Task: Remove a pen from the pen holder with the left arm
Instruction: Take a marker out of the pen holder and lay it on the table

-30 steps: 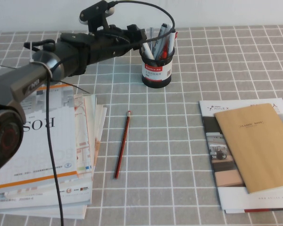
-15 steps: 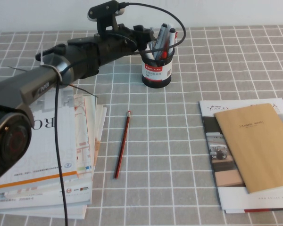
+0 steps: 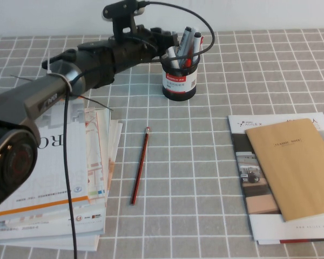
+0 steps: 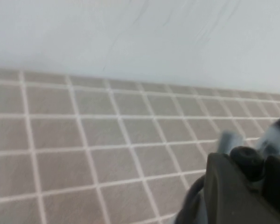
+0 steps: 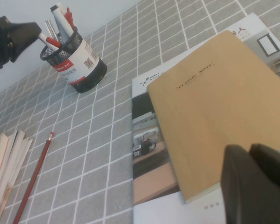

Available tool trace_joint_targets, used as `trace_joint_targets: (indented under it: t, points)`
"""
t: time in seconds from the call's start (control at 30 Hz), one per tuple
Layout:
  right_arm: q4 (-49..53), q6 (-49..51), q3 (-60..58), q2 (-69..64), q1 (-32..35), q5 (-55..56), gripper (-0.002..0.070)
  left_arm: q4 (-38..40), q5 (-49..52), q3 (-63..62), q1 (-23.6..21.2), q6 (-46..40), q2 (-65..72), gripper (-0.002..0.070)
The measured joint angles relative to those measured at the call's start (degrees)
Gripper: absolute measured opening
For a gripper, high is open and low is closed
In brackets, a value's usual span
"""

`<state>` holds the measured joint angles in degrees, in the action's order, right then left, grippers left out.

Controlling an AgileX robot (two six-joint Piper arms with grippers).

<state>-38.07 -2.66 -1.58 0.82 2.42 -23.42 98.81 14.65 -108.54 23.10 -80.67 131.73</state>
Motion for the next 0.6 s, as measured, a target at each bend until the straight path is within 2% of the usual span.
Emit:
trace_joint_targets:
  t: [0.17, 0.27, 0.5, 0.57, 0.6]
  points:
    - [0.0, 0.0, 0.0, 0.0, 0.0, 0.0, -0.0013, -0.12, 1.73, -0.95, 0.0, -0.93, -2.18, 0.0116]
    - [0.0, 0.0, 0.0, 0.0, 0.0, 0.0, -0.0013, -2.84, 2.0, -1.07, 0.0, -2.16, -4.87, 0.0116]
    - [0.0, 0.0, 0.0, 0.0, 0.0, 0.0, -0.0013, -12.91, 5.57, -1.27, 0.0, -2.3, -11.46, 0.0116]
    - [0.0, 0.0, 0.0, 0.0, 0.0, 0.0, -0.0013, -17.72, 7.93, -1.27, 0.0, 0.55, -13.76, 0.0116]
    - [0.0, 0.0, 0.0, 0.0, 0.0, 0.0, -0.0013, -22.66, 9.71, -1.43, 0.0, 4.23, -15.83, 0.0116]
